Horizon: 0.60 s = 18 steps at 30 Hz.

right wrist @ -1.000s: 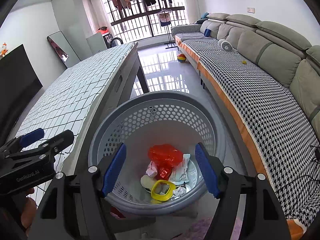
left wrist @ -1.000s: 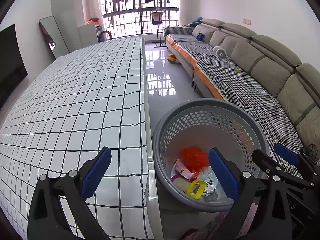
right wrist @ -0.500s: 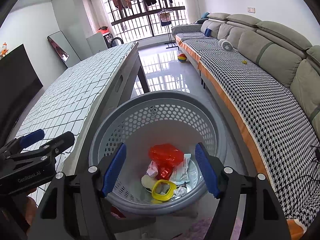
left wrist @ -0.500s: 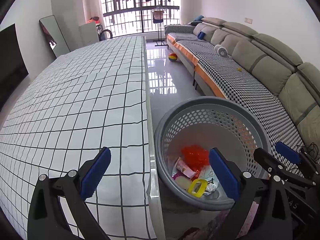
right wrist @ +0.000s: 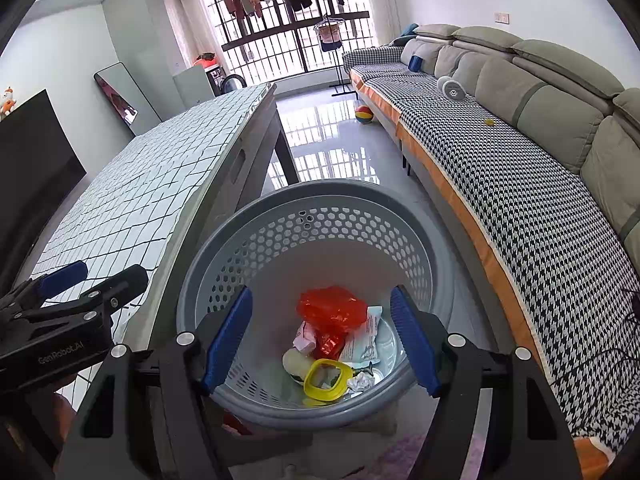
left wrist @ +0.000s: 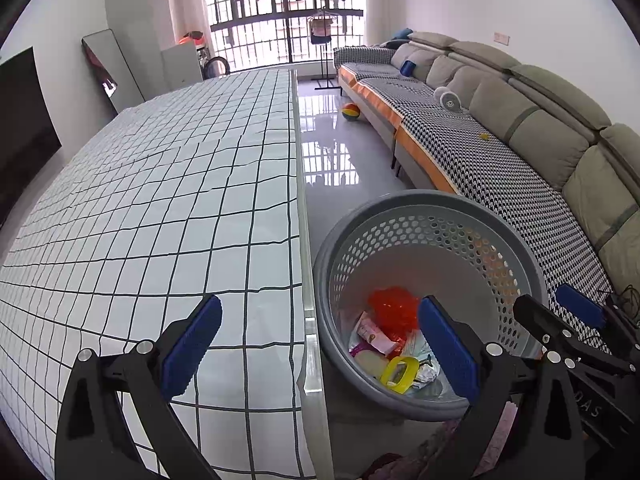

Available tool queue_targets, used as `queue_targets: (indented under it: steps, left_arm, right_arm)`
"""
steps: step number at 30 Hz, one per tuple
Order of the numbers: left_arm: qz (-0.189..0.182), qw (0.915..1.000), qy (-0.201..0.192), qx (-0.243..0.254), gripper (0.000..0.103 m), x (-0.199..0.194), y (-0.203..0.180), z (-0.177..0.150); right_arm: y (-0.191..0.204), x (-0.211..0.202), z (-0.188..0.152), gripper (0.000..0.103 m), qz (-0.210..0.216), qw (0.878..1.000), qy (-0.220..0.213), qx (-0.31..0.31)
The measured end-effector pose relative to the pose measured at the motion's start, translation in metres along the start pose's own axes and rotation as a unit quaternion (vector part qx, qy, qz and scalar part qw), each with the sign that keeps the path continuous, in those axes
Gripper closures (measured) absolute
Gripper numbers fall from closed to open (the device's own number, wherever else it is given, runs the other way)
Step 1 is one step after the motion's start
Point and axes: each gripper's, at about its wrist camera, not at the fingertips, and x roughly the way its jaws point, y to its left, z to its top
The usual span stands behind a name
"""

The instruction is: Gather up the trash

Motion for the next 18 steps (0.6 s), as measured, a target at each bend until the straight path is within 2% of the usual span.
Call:
queue_targets:
  steps: [18]
  left_arm:
    - [0.005,1.0000,-0.006,-0.004,0.006,-0.0011,0.0015,0.0007]
  right_arm:
    - [0.0032,0.0023,-0.0018,0.035,0.001,1.000,0.001,0.000]
